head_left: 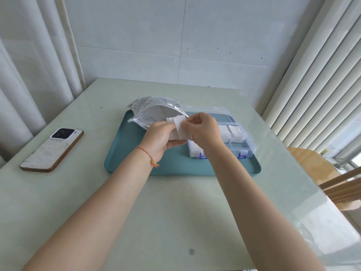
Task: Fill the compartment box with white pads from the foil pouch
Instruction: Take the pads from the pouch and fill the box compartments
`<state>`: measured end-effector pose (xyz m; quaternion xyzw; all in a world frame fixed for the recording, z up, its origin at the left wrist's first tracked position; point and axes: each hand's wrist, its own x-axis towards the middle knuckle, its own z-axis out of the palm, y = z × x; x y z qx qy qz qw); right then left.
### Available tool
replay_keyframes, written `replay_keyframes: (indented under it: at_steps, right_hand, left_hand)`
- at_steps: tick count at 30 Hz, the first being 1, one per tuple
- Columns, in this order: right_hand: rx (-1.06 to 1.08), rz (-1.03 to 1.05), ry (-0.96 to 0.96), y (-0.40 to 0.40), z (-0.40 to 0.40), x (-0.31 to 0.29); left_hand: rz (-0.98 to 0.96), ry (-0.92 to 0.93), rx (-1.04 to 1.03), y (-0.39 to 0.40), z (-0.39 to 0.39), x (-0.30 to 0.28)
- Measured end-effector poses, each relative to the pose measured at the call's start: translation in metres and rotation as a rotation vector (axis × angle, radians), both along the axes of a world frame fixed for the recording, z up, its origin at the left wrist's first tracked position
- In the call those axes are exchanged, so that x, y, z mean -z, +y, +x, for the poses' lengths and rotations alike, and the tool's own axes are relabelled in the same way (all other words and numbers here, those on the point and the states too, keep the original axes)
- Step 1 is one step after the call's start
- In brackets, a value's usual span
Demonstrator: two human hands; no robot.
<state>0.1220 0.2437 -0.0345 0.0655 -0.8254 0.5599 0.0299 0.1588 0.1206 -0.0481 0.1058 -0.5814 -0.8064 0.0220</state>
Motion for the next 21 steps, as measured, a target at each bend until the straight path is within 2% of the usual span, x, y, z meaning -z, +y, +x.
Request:
replay_keyframes:
  at_steps: [5,15,18,21]
  right_hand:
    - [-0.027,0.028,-0.043,0.0,0.001,-0.001]
    - [-0.069,0.179,0.102,-0.004,0.006,0.0]
    - [-0.047,0.04,-0.01,0.0,0.005,-0.003]
    - [-0.048,-0.332,-0.261,0.01,0.005,-0.008]
  left_hand:
    - [-0.024,0.0,0.025,-0.001,0.001,0.002]
    - [0.028,-0.003,-0.041,0.001,-0.002,0.002]
    - [0.077,-0.003,-0.062,-0.002,-0.001,0.001]
    - [0.138,0.005,-0.093,-0.006,0.0,0.001]
